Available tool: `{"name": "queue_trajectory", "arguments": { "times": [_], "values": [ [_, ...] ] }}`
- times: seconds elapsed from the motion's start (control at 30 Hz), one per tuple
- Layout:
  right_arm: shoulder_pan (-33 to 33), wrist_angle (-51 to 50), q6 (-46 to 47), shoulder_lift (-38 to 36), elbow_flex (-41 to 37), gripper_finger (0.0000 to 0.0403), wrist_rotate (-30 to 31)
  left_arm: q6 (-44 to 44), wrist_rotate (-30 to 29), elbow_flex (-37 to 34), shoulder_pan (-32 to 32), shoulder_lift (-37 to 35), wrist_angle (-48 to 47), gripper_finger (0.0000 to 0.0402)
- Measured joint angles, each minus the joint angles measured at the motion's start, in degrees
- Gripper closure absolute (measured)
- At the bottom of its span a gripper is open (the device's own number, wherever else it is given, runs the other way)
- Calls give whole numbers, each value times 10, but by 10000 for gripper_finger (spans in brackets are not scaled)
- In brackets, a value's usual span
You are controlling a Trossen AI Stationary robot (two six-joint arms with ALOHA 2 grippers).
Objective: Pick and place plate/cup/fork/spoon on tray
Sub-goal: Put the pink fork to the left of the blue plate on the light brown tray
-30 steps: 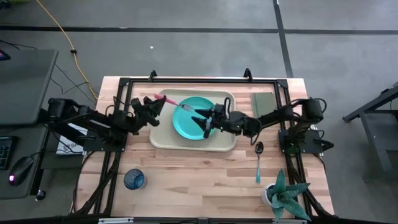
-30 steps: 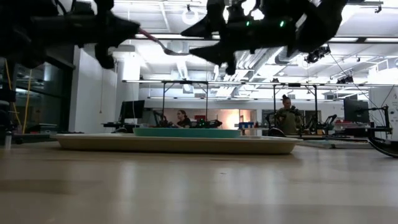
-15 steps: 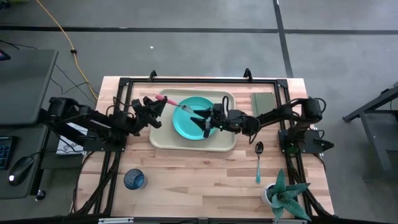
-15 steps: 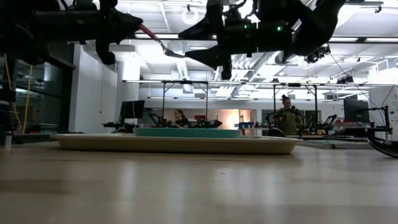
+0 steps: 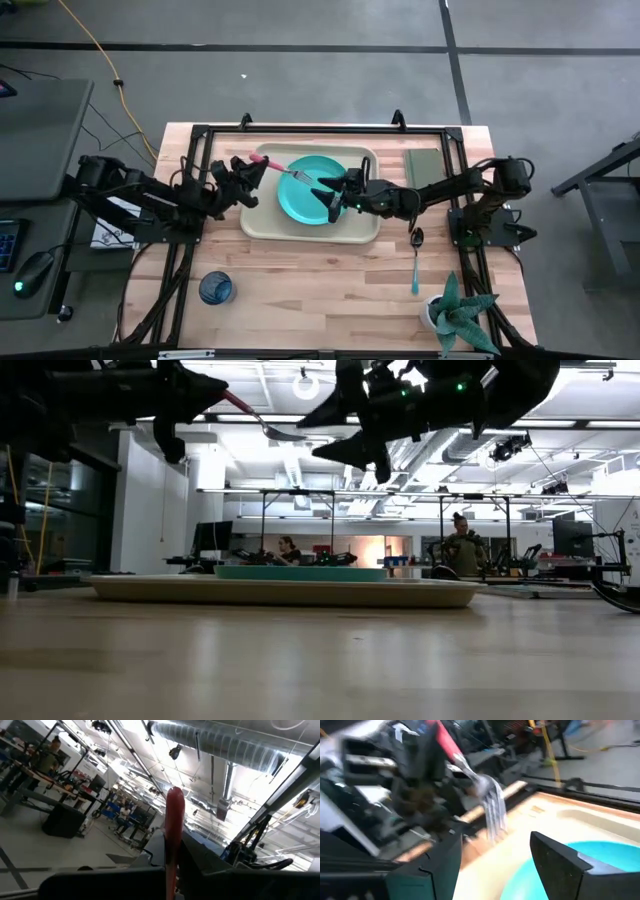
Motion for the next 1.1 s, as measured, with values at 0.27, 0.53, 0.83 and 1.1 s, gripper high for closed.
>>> {"name": "queue_trajectory", "arguments": {
  "times": [0.27,0.53,0.83,1.1],
  "values": [
    [-5,31,17,20,0,178,-25,-3,-18,26,-10,41,0,401],
    [-11,31,26,26,0,193,-35,-4,-19,43,-10,70,0,401],
    [-12,27,18,26,0,345,-22,-5,-21,42,-10,70,3,401],
    [-11,-6,-10,14,0,393,-16,40,12,42,-9,69,-3,370]
  ]
}}
